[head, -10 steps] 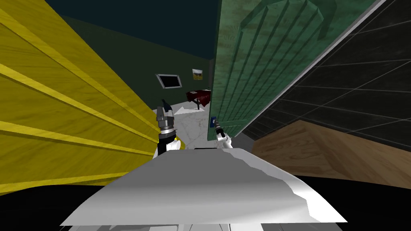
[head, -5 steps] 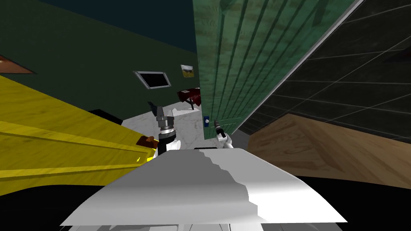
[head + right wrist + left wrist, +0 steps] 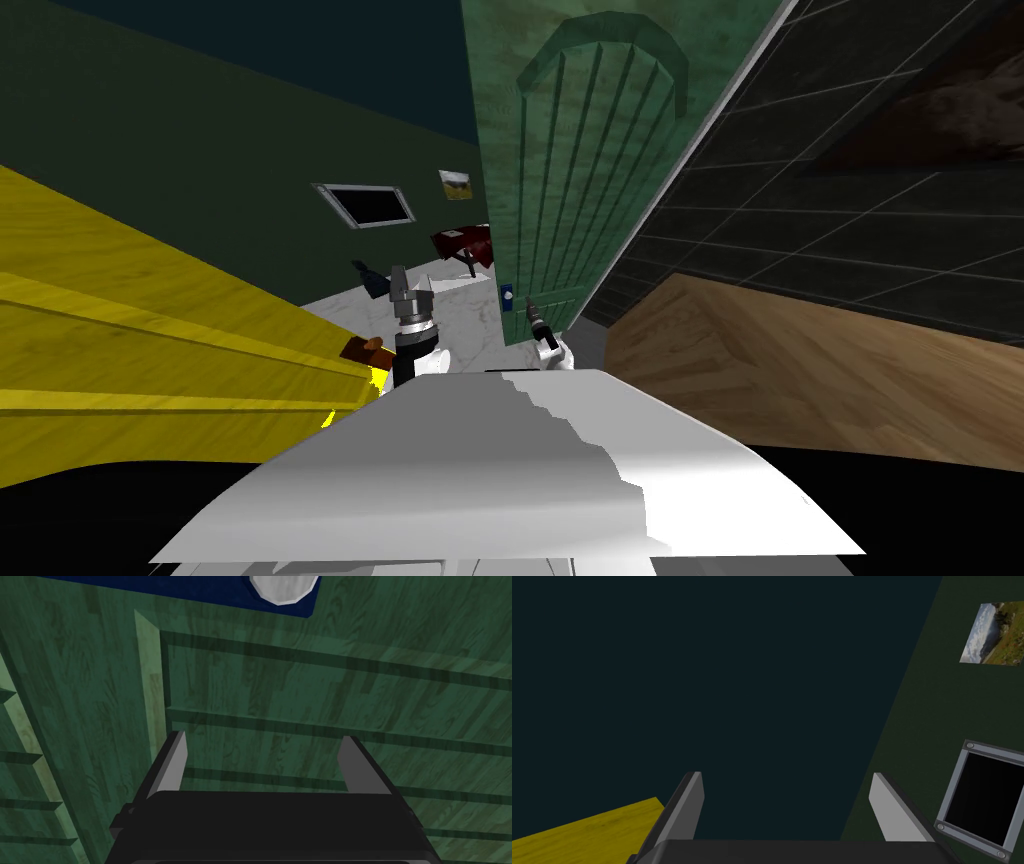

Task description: Push the door open

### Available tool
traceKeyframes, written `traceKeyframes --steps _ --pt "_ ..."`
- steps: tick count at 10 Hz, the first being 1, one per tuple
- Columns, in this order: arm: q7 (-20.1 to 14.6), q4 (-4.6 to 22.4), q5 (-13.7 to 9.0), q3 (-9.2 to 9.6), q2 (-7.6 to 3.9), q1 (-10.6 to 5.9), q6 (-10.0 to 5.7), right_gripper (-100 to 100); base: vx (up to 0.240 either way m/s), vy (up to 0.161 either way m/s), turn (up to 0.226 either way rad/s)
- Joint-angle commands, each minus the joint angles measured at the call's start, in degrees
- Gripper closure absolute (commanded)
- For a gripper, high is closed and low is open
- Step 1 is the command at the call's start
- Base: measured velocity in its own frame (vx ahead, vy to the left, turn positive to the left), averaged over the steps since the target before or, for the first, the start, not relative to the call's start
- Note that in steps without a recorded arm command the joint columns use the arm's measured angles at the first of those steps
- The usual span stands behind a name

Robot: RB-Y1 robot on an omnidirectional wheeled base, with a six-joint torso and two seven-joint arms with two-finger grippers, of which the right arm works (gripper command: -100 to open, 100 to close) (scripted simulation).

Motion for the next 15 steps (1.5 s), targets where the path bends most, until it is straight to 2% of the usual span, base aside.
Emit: traceKeyframes --steps 1,4,7,8,9,11,13,15 --pt "1.61 -1.16 -1.59 2.72 0.03 1.33 0.06 -100 -0.064 -0.012 -0.154" --pt "4.55 -3.58 -4.04 7.22 1.59 3.71 0.53 -100 -0.072 0.002 -0.158" --pt "6.56 -5.24 -5.73 10.31 3.37 5.34 0.86 -100 -0.071 0.017 -0.127" --pt "6.28 -4.21 -5.35 9.66 3.38 4.74 0.55 -100 -0.032 0.017 -0.016" --pt "6.37 -4.12 -5.29 9.69 1.61 4.56 0.62 -100 0.12 0.031 -0.004" --pt "6.32 -4.04 -5.15 9.59 0.69 4.28 0.8 -100 0.224 0.084 -0.007" --pt "6.26 -3.95 -5.0 9.48 0.79 3.98 1.01 -100 0.227 0.108 -0.006" --pt "6.2 -3.88 -4.85 9.38 1.97 3.71 1.2 -100 0.172 0.109 -0.004"
